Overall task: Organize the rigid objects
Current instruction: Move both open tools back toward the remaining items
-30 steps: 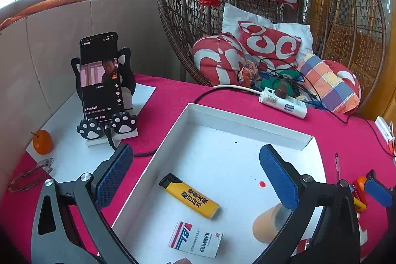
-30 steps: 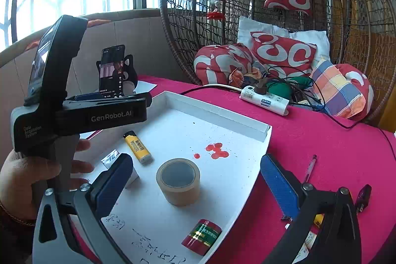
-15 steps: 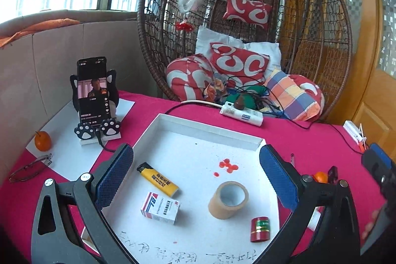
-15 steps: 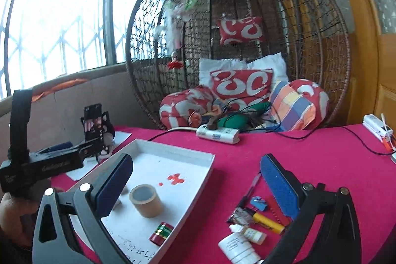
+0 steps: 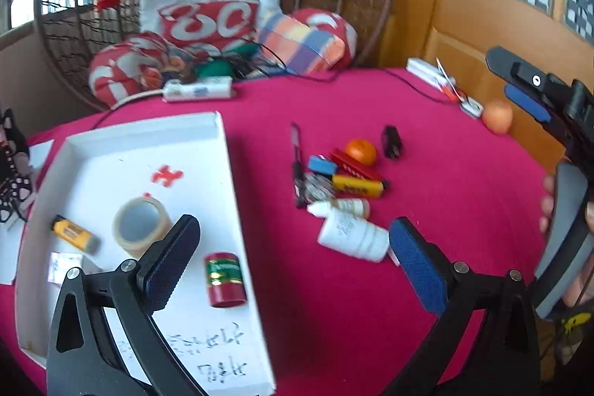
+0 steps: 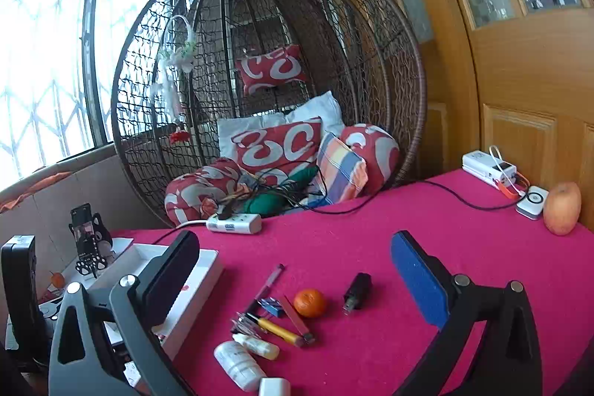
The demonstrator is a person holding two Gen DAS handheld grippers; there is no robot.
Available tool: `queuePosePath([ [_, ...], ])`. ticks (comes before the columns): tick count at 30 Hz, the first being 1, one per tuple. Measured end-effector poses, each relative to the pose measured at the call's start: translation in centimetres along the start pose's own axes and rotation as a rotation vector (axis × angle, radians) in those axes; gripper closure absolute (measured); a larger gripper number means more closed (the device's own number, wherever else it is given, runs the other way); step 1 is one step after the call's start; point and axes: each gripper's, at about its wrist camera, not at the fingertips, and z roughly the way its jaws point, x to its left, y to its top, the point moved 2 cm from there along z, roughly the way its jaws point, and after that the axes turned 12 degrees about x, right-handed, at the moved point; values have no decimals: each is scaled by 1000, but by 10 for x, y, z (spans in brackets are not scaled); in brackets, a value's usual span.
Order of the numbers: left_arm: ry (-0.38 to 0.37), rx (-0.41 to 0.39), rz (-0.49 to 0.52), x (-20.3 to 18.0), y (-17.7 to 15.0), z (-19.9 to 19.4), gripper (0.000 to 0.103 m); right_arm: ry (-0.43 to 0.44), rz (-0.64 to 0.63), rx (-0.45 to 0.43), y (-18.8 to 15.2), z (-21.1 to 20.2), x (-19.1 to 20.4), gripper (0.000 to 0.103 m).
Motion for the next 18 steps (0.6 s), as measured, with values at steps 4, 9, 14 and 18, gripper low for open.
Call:
queuePosePath([
  [4,19,65,89,-25,-1,23,0,-41,50,44,-21,-1,-36,0],
  [9,111,121,151,-45,6,49,0,-52,191,80,-36,0,-82,0],
  [14,153,168,180,-51,10,69,0,-48,224,72,-39,-5,-98,0],
  [18,146,194,200,-52,9,77,0,-28,202,82,-41,-5,-102,0],
])
